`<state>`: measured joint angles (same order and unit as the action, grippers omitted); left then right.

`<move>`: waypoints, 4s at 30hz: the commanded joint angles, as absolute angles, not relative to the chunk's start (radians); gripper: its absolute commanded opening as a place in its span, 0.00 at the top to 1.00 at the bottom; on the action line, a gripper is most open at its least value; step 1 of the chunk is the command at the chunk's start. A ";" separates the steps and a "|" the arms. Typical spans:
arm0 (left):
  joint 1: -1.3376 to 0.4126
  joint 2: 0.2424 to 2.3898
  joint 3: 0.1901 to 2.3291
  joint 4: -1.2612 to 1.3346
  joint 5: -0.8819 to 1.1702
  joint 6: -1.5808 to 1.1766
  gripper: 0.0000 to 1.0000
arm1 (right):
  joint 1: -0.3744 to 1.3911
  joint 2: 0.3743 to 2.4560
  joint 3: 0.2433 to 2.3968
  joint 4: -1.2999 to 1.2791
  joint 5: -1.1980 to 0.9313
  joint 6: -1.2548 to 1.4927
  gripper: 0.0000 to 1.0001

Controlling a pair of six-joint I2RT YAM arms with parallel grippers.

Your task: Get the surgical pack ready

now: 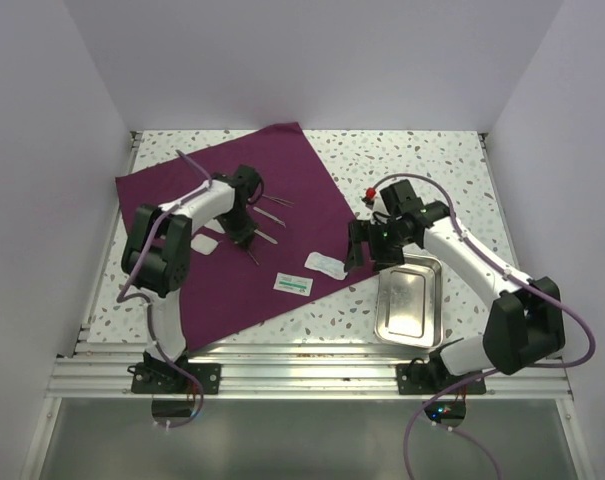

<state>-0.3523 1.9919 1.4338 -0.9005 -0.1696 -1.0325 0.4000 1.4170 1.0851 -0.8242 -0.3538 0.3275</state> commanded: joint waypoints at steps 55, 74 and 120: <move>-0.500 1.325 1.022 -0.514 0.376 -0.925 1.00 | 0.693 1.730 1.137 -0.136 -0.753 0.604 0.39; -0.459 1.307 1.072 -0.552 0.302 -0.855 0.09 | 0.648 1.652 1.106 -0.424 -0.511 0.575 1.00; -0.342 2.088 1.709 -0.999 -0.153 -0.937 0.41 | 0.259 1.408 0.999 -1.011 -0.080 0.364 0.51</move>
<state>-0.3595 2.0682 1.6627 -0.9375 -0.0624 -0.8917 0.2607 1.4490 0.9596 -0.9756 -0.0700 0.3752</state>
